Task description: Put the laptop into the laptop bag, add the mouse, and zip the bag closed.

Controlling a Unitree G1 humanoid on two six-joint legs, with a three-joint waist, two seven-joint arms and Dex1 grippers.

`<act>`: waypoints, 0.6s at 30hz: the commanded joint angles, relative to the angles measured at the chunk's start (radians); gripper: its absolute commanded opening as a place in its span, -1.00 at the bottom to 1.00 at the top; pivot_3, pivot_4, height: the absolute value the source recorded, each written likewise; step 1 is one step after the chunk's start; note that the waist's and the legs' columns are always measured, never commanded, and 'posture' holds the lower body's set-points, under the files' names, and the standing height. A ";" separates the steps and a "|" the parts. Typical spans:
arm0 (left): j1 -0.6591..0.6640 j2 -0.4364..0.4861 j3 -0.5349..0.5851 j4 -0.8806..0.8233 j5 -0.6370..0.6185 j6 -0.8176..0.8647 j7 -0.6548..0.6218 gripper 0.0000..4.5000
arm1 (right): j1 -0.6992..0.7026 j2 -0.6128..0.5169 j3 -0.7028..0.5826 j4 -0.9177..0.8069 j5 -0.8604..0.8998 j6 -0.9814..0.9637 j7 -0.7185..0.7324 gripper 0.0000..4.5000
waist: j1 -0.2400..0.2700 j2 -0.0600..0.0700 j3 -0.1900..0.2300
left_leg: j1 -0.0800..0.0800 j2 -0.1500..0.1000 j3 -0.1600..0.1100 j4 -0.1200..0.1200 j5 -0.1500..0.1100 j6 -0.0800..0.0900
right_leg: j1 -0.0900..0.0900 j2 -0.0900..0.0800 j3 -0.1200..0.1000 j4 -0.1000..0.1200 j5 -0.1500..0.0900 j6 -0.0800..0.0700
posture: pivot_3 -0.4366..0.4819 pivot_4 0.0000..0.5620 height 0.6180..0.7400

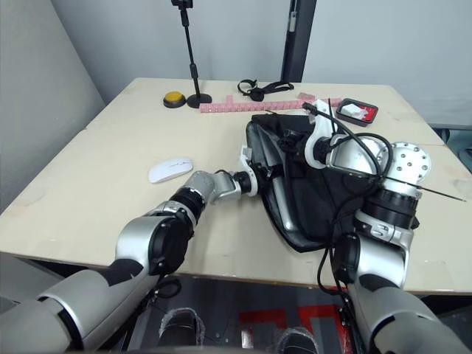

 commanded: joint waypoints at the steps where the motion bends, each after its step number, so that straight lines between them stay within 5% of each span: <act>1: -0.051 -0.165 -0.023 -0.038 0.025 -0.062 -0.003 -0.89 | -0.036 -0.026 -0.013 -0.003 0.037 0.005 -0.020 -0.99 | 0.000 0.000 0.000 | 0.000 0.000 0.000 0.000 0.000 0.000 | 0.000 0.000 0.000 0.000 0.000 0.001 | -0.05 -0.47 1.00; 6: -0.055 -0.164 -0.029 -0.044 0.018 -0.020 -0.021 -0.89 | -0.037 -0.031 -0.012 0.005 0.047 0.005 -0.032 -0.99 | 0.000 0.000 0.000 | 0.000 0.000 0.000 0.000 0.002 -0.001 | 0.000 0.000 0.001 0.000 0.002 0.003 | -0.05 -0.47 1.00; 7: -0.056 -0.163 -0.034 -0.050 0.018 -0.002 -0.026 -0.44 | -0.038 -0.031 -0.011 0.008 0.042 0.005 -0.032 -1.00 | 0.000 0.000 0.000 | 0.000 0.000 0.000 0.000 0.002 -0.001 | 0.000 0.000 0.001 0.000 0.002 0.004 | -0.05 -0.47 1.00; 14: -0.035 -0.117 -0.083 -0.122 0.023 0.102 -0.108 0.66 | -0.029 -0.052 -0.011 0.028 0.011 0.005 -0.014 -1.00 | 0.005 0.000 0.000 | 0.000 0.000 0.000 0.000 0.002 -0.001 | 0.000 0.000 0.001 -0.001 0.003 0.006 | -0.05 -0.47 1.00; 16: -0.029 -0.097 -0.108 -0.163 0.029 0.135 -0.128 0.97 | -0.031 -0.057 -0.010 0.034 -0.003 0.005 -0.004 -1.00 | 0.006 0.000 0.000 | 0.000 0.000 0.000 0.000 0.002 -0.001 | 0.000 0.000 0.001 -0.001 0.003 0.006 | -0.05 -0.47 1.00; 18: -0.025 -0.080 -0.110 -0.189 0.026 0.157 -0.111 0.99 | -0.034 -0.063 -0.007 0.037 -0.016 0.005 0.009 -1.00 | 0.007 0.000 0.000 | 0.000 0.000 0.000 0.000 0.002 -0.001 | 0.000 0.000 0.001 -0.001 0.003 0.006 | -0.05 -0.47 1.00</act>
